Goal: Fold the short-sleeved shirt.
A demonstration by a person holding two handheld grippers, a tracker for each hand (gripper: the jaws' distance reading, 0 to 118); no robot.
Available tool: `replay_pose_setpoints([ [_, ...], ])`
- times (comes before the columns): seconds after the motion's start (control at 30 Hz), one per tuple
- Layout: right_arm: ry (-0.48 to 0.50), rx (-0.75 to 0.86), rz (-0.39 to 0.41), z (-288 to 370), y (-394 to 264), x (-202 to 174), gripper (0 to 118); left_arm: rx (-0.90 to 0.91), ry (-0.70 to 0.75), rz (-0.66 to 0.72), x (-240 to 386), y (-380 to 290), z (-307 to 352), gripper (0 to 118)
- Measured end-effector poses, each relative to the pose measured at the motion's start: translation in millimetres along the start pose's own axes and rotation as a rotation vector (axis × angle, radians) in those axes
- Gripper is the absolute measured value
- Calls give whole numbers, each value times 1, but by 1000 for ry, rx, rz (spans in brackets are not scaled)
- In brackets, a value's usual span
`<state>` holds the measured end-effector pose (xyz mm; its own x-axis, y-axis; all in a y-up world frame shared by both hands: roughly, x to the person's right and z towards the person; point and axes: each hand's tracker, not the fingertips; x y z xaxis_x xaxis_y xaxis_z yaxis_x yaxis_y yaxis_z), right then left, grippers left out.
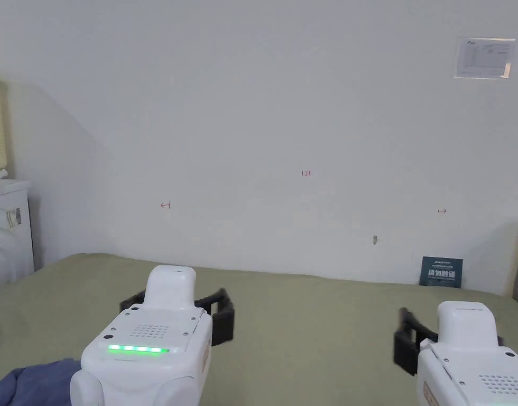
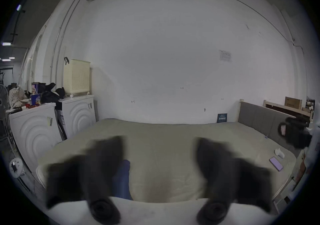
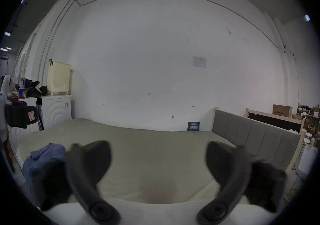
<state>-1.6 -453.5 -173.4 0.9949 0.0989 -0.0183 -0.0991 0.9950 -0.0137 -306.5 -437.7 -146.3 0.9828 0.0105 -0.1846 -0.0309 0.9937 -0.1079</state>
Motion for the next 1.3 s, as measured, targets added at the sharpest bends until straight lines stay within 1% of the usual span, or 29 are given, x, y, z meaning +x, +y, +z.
replay_pose_setpoints([
  [0.03,-43,-1,15,-2,-1,-1,0,3,10,-10,0,0,-2,18],
  [0.07,-46,20,-4,0,-1,1,0,2,28,-8,2,-5,-5,0],
  [0.1,-30,1,-2,-1,0,2,0,-16,0,11,1,-5,-5,0],
  [0.13,-22,-19,-19,-1,1,4,0,-38,-29,26,1,-6,-6,0],
  [0.2,-29,-13,-39,-2,1,6,0,-24,-9,12,3,-7,-6,0],
  [0.3,-33,-28,-39,-4,-2,7,0,-32,-17,5,3,-9,-8,0],
  [0.37,-53,-29,-38,-5,-4,6,0,-38,-23,12,0,-9,-9,0],
  [0.43,-47,-53,-49,-10,-3,6,0,-48,-11,-5,-5,-13,-13,0],
  [0.53,-25,-83,-41,-20,-13,-7,0,-75,26,-13,-32,-17,-12,0],
  [0.63,64,-91,-45,-32,-22,-39,0,-89,148,10,-82,-19,-3,0],
  [0.7,157,-107,-45,-41,-24,-69,0,-94,236,26,-117,-21,7,0],
  [0.77,263,-100,-62,-46,-24,-106,0,-98,334,16,-150,-22,23,0],
  [0.87,418,-97,-79,-49,-21,-164,0,-99,460,51,-194,-24,49,0],
  [0.97,542,-87,-78,-44,-19,-214,0,-110,544,69,-225,-26,71,0],
  [1.03,590,-89,-81,-41,-18,-238,0,-117,590,58,-236,-28,85,0],
  [1.13,621,-100,-89,-39,-20,-260,0,-127,609,70,-247,-31,96,0],
  [1.2,640,-109,-91,-40,-23,-265,0,-134,621,66,-252,-35,95,0],
  [1.3,636,-115,-77,-44,-29,-269,0,-160,603,75,-256,-40,86,0],
])
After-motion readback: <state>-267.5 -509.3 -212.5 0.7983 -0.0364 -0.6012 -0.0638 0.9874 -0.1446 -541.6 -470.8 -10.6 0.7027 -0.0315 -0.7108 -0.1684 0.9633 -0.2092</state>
